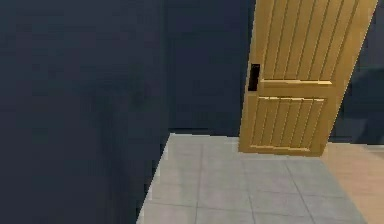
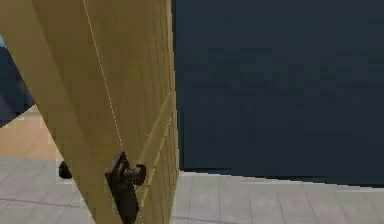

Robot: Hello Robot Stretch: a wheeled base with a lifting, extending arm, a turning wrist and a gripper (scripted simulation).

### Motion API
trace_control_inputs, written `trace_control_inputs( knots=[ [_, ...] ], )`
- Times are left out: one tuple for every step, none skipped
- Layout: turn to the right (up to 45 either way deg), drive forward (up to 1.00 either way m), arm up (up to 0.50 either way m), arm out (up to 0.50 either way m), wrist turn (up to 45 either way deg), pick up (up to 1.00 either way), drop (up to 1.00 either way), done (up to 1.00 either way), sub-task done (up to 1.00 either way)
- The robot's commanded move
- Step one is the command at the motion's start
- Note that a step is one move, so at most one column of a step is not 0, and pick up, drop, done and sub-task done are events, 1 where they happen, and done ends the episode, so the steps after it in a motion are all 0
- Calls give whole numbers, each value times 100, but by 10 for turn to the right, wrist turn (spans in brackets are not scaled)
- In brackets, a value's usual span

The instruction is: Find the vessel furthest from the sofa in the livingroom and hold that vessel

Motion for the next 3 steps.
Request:
trace_control_inputs(
  knots=[
    [0,30,0,0,0,0,0,0,0],
    [450,0,0,0,0,0,0,0,0],
    [30,0,0,0,0,0,0,0,0]
  ],
)
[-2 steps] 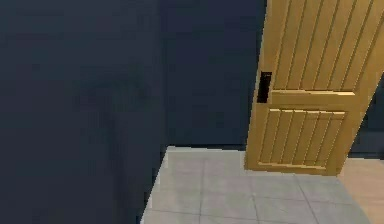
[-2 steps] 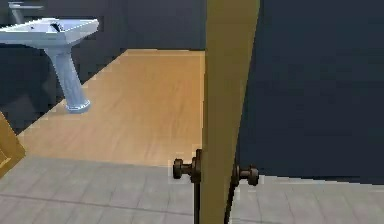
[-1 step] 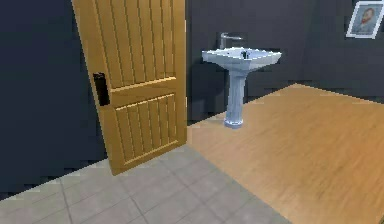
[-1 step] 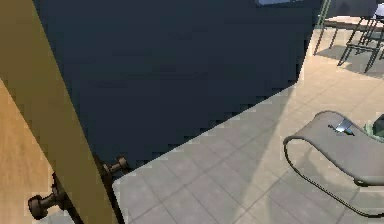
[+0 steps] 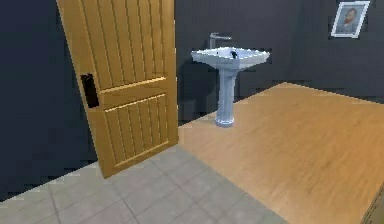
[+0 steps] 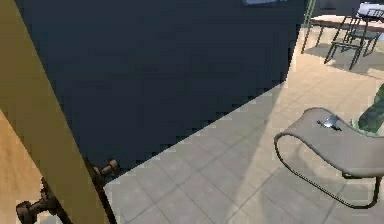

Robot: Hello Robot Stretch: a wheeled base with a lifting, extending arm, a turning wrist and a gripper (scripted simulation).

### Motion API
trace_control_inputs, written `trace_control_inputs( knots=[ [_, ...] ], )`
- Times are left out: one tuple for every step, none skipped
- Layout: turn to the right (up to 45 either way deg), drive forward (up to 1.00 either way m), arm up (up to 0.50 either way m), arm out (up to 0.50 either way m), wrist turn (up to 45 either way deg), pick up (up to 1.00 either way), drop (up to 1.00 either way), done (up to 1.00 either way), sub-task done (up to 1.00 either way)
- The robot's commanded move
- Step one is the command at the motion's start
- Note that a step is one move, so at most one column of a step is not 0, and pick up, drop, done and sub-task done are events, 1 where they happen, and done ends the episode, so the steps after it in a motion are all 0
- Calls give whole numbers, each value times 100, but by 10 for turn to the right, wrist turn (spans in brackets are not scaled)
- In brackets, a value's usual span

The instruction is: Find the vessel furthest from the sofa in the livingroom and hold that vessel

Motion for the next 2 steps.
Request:
trace_control_inputs(
  knots=[
    [-390,0,0,0,0,0,0,0,0],
    [-30,0,0,0,0,0,0,0,0]
  ],
)
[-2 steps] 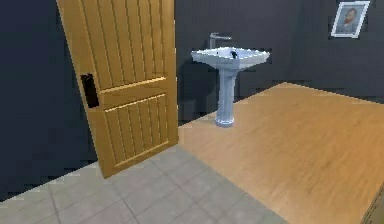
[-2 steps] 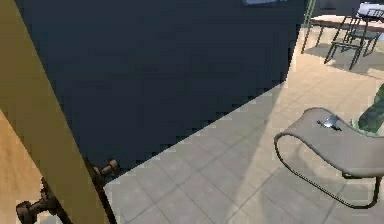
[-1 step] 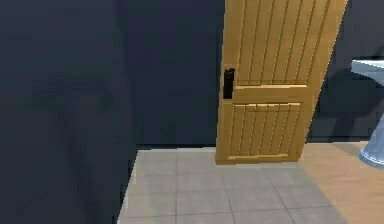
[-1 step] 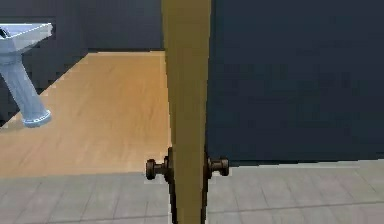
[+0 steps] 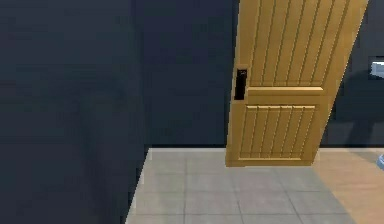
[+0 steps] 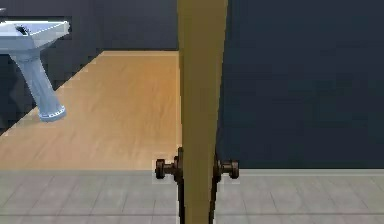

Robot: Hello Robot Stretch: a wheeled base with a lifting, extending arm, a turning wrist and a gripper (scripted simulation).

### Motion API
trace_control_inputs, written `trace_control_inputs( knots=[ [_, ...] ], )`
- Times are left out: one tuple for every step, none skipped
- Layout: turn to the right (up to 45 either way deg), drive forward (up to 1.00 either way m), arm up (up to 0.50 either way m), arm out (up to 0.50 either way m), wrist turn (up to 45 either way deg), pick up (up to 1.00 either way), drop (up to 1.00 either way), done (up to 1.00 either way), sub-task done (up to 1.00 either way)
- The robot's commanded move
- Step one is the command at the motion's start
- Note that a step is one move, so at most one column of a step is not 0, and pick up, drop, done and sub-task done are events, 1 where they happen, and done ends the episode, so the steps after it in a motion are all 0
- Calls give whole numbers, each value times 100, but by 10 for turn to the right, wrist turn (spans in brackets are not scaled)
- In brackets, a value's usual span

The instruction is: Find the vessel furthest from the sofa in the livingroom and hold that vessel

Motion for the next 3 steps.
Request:
trace_control_inputs(
  knots=[
    [0,30,0,0,0,0,0,0,0],
    [450,0,0,0,0,0,0,0,0],
    [210,0,0,0,0,0,0,0,0]
  ],
)
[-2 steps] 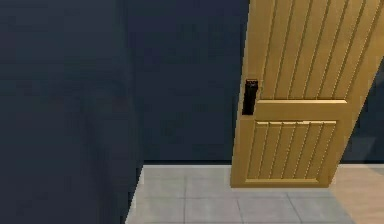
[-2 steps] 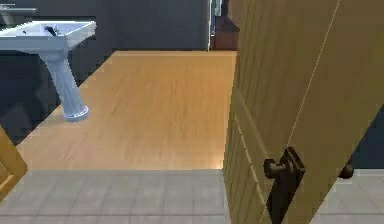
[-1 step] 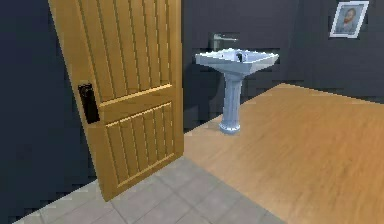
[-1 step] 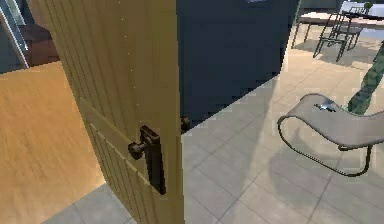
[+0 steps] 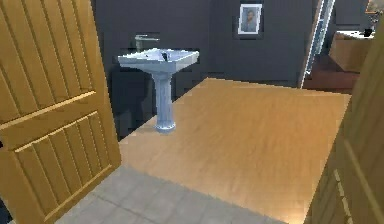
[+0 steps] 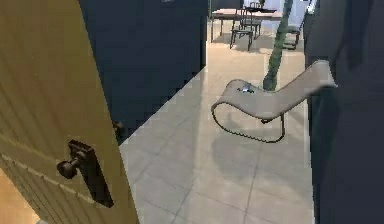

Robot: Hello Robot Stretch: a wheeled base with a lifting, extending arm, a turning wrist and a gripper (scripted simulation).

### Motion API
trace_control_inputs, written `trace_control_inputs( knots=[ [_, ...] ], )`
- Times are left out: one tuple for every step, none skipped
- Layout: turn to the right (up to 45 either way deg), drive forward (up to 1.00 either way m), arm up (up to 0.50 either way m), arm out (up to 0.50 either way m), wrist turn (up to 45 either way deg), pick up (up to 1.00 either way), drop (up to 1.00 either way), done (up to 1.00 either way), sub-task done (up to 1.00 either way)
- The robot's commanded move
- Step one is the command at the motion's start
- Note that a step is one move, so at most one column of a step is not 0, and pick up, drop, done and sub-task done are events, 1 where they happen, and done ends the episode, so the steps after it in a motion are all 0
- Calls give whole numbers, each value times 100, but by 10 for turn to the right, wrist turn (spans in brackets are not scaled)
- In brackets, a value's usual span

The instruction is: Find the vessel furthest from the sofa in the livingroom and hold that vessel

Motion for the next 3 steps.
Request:
trace_control_inputs(
  knots=[
    [0,30,0,0,0,0,0,0,0],
    [-120,0,0,0,0,0,0,0,0],
    [0,60,0,0,0,0,0,0,0]
  ],
)
